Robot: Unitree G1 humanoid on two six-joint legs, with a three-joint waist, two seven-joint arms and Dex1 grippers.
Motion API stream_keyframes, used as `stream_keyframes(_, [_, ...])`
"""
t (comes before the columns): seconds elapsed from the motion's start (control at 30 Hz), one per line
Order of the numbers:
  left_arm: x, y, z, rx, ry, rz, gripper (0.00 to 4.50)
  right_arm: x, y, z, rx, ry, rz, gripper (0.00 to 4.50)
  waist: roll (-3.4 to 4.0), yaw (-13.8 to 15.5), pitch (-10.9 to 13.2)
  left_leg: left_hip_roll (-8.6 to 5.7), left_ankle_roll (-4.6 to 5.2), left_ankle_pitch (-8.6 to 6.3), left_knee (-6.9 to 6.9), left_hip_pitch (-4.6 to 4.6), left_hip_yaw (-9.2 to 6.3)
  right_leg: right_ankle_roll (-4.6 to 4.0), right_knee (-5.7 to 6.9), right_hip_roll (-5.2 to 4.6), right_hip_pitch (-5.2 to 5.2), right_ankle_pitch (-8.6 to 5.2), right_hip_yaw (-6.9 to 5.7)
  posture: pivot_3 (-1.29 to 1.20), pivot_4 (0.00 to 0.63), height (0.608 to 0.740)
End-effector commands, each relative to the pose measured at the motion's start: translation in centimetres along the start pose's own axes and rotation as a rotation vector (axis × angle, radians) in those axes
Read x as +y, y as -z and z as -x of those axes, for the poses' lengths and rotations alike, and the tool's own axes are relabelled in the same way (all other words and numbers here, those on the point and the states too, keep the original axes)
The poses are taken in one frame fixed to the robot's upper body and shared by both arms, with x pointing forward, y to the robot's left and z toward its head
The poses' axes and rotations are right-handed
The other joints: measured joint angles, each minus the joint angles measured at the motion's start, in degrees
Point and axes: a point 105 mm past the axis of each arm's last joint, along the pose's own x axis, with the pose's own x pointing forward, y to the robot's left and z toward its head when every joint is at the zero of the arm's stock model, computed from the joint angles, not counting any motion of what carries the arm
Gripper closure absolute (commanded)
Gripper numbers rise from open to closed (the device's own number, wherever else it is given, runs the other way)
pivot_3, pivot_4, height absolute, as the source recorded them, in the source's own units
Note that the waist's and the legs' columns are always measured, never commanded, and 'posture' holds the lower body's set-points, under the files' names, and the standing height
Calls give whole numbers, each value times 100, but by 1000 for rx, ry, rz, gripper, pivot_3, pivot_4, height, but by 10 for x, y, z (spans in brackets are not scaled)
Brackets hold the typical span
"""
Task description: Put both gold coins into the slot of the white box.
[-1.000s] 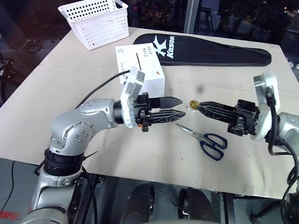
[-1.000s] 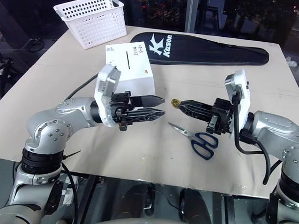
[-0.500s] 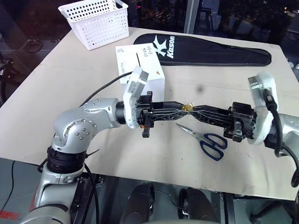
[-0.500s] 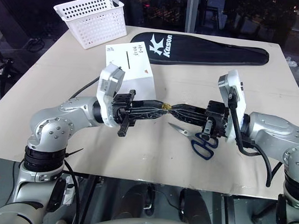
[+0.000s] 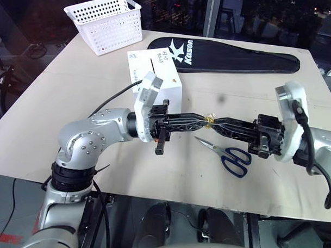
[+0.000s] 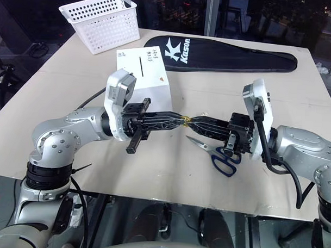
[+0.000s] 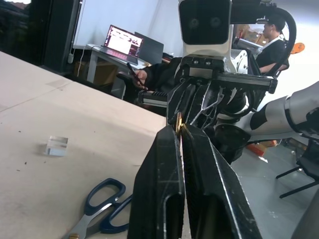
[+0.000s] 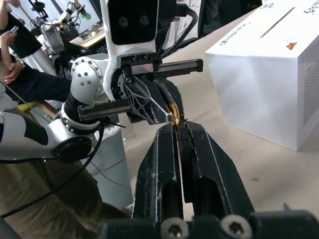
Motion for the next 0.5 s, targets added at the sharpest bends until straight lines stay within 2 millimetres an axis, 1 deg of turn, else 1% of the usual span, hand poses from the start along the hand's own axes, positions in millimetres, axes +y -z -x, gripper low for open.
stream_keyframes(0.03, [-6, -5, 1, -12, 7, -30, 4426, 9, -8, -2, -18, -31, 52, 4500, 0, 1, 0, 0, 0, 0, 0, 0, 0, 0, 0, 0, 0, 0, 0, 0, 150, 740])
stream_keyframes(0.07, [-4, -5, 1, -19, -11, -32, 4473, 9, -9, -2, -23, -36, 52, 4215, 0, 2, 0, 0, 0, 0, 0, 0, 0, 0, 0, 0, 0, 0, 0, 0, 150, 740])
stream_keyframes(0.1, [-2, -6, 2, -30, -40, -38, 4500, 8, -10, -1, -26, -31, 53, 4040, 0, 2, 0, 0, 0, 0, 0, 0, 0, 0, 0, 0, 0, 0, 0, 0, 150, 740])
stream_keyframes(0.13, [5, -9, 3, -50, -110, -63, 4500, 3, -8, 3, -18, -1, 53, 3893, 0, 2, 0, 0, 0, 0, 0, 0, -1, 0, 0, 0, 0, 0, 0, 0, 150, 740])
stream_keyframes(0.17, [14, -13, 4, -79, -194, -93, 4500, -5, -6, 7, -9, 45, 60, 3291, 0, 11, 0, 0, 0, 0, 0, 0, -1, 0, 0, 0, 0, 0, 0, 0, 150, 740])
stream_keyframes(0.23, [28, -21, 6, -127, -338, -130, 4500, -16, -4, 15, 1, 116, 67, 2804, -2, 31, 0, -1, 0, 0, 1, -2, -4, 0, -2, -4, 2, 0, 0, 0, 150, 740])
stream_keyframes(0.27, [35, -26, 8, -152, -404, -145, 4500, -20, -4, 17, 2, 138, 71, 2346, -2, 31, 0, -2, 0, 0, 5, -2, -11, 0, -5, -5, 9, 0, -6, 0, 150, 740])
stream_keyframes(0.3, [40, -31, 9, -182, -462, -156, 4500, -23, -5, 19, 4, 157, 80, 2051, -2, 22, 0, -3, 1, 0, 6, -1, -12, 1, -5, -5, 11, 0, -6, 0, 150, 740])
stream_keyframes(0.37, [53, -42, 14, -227, -606, -192, 4500, -36, -9, 22, 1, 237, 126, 1173, -2, 21, 0, -3, 1, 0, 9, -1, -10, 2, -4, -6, 11, 1, -4, 0, 150, 740])
stream_keyframes(0.4, [58, -47, 15, -251, -665, -203, 4500, -43, -13, 24, -6, 272, 146, 595, -3, 16, 1, -3, 1, 0, 10, -1, -10, 2, -3, -5, 11, 1, -4, 0, 150, 740])
stream_keyframes(0.43, [63, -51, 20, -268, -742, -232, 4500, -47, -16, 24, -11, 285, 162, 154, -3, 11, 1, -3, 1, 0, 11, 0, -11, 3, -3, -3, 11, 2, -4, 0, 150, 740])
stream_keyframes(0.5, [76, -57, 32, -264, -919, -314, 4500, -48, -21, 25, -20, 280, 174, 68, -3, 4, 1, -3, 1, 0, 11, 2, -10, 4, -2, 0, 11, 2, -3, 0, 150, 740])
